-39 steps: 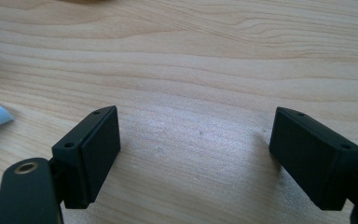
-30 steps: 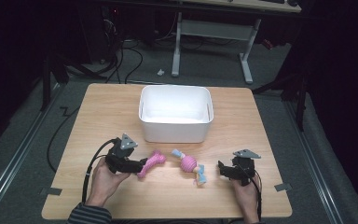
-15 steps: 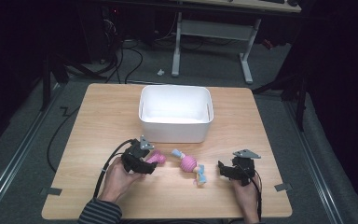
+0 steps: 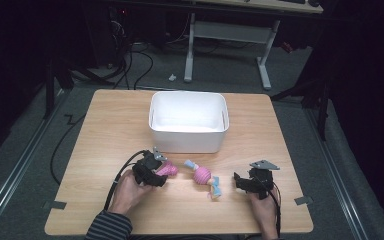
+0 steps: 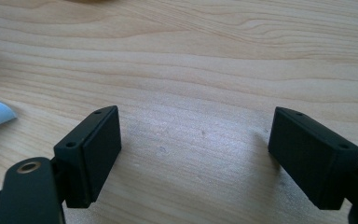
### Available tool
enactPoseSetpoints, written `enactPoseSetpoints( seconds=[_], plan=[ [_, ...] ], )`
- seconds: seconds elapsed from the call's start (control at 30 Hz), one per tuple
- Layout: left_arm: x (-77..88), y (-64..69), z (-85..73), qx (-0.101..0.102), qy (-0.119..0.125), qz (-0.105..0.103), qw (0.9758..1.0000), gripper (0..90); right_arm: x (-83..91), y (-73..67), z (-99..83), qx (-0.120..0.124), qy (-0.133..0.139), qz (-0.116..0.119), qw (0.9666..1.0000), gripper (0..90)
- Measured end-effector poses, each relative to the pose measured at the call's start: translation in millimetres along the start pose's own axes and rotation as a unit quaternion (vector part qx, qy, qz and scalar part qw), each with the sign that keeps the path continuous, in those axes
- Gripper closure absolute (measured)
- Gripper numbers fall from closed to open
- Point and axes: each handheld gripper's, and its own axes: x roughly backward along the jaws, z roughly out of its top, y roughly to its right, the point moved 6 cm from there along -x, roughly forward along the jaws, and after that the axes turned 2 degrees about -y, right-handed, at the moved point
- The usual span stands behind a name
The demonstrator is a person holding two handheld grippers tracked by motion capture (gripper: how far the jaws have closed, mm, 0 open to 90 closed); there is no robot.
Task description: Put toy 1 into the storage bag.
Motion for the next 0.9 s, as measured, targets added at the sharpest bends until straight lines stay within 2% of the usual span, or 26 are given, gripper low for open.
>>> enactPoseSetpoints(
  seconds=[0.3, 0.53, 0.9],
  plan=[
    [-7.8, -0.2, -2.5, -0.003, -0.006, -0.005, 1.0000, 44.8, 0.1, -0.2, 0.0, 0.000, 0.000, 0.001, 1.0000, 17.1],
    [-7.8, 1.6, -4.3, -0.004, -0.005, -0.020, 0.9998, 53.3, 0.1, 0.0, 0.0, 0.001, 0.000, 0.000, 1.0000, 17.1],
    [-4.9, 4.8, -4.1, -0.021, -0.017, -0.016, 0.9995, 58.4, -0.1, -0.1, 0.1, 0.000, 0.000, 0.001, 1.0000, 17.1]
  ],
)
